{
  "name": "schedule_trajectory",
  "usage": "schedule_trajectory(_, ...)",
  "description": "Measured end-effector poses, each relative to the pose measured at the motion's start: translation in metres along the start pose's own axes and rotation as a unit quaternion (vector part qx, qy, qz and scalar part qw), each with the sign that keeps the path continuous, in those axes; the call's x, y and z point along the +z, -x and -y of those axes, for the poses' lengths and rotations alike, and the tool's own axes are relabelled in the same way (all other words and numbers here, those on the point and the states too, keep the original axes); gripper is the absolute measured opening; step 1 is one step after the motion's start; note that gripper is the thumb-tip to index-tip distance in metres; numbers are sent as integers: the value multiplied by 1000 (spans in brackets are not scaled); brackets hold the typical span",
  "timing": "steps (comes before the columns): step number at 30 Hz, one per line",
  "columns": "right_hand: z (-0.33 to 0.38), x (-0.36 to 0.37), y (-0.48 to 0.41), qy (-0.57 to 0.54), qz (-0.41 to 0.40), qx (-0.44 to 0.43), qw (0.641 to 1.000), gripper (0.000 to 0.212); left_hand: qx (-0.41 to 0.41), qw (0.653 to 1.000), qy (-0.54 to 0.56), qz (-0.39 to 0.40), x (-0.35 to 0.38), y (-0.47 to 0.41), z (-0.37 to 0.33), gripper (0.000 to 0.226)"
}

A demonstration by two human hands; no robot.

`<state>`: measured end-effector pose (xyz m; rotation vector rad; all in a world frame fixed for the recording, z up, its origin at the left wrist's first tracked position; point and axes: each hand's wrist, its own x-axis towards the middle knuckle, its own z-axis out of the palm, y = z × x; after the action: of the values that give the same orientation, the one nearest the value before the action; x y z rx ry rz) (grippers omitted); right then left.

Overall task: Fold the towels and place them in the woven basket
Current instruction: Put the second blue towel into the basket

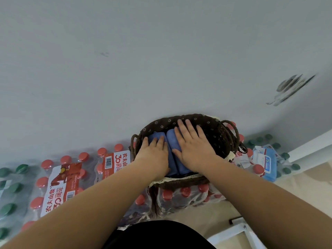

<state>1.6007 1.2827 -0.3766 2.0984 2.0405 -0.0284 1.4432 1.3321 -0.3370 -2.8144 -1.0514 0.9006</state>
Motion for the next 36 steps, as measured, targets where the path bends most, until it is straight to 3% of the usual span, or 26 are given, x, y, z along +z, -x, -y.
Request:
schedule_trajectory(3,-18,-6,3,61,33,-120,990,77,2,1000,-3,17,-2,0,0,85)
schedule_trajectory(7,-29,-3,-5,58,78,-159,982,86,18,999,15,45,-3,-3,1,81)
schedule_trajectory(10,-19,1,-12,31,104,-139,984,87,14,999,-2,51,-2,-7,1,80)
schedule_trajectory(14,-8,4,-15,-7,152,-84,985,73,11,998,11,60,-1,-10,0,83)
schedule_trajectory(23,-8,6,-23,-55,192,-67,977,72,23,997,31,60,5,-16,8,86)
schedule_trajectory(36,-20,-8,-12,-64,154,-70,983,70,11,1000,-7,18,-5,-3,3,89)
